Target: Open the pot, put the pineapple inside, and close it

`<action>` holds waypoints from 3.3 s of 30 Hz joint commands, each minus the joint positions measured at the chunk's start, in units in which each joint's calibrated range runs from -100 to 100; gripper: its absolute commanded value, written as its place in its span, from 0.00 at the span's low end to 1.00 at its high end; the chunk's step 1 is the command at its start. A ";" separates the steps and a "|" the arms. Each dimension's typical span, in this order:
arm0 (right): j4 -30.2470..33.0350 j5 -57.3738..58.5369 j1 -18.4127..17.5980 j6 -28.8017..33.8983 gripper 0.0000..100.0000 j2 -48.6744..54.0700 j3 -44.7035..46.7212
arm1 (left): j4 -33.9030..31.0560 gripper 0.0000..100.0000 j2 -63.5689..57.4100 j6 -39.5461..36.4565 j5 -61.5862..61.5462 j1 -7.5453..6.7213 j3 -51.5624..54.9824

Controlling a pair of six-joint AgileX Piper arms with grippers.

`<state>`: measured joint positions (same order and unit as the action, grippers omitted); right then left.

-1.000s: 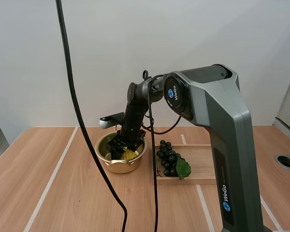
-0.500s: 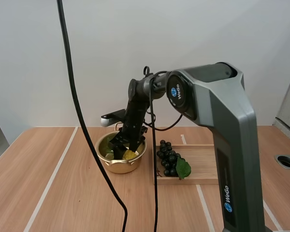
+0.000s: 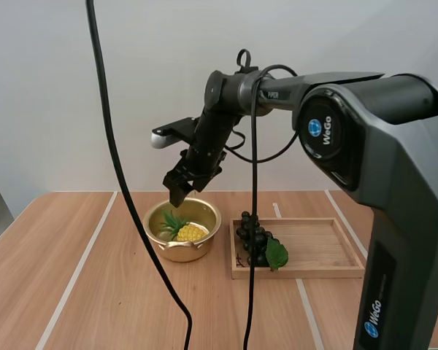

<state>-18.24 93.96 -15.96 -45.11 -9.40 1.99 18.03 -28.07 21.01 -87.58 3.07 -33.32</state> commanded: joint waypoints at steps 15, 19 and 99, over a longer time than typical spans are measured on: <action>37.11 -13.63 0.12 25.70 1.00 32.29 0.42 | 0.15 0.00 0.06 -0.05 0.22 0.06 -0.09; 52.65 -11.74 0.20 37.76 1.00 35.96 0.42 | 0.15 0.00 -0.58 -0.05 -1.20 0.06 -0.09; 53.06 -57.08 14.66 52.92 0.00 58.05 47.19 | 22.00 0.00 12.76 14.58 28.22 -0.03 69.61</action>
<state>34.38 37.98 -1.56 7.41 48.39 49.03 38.19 -16.63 34.86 -60.58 3.07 36.24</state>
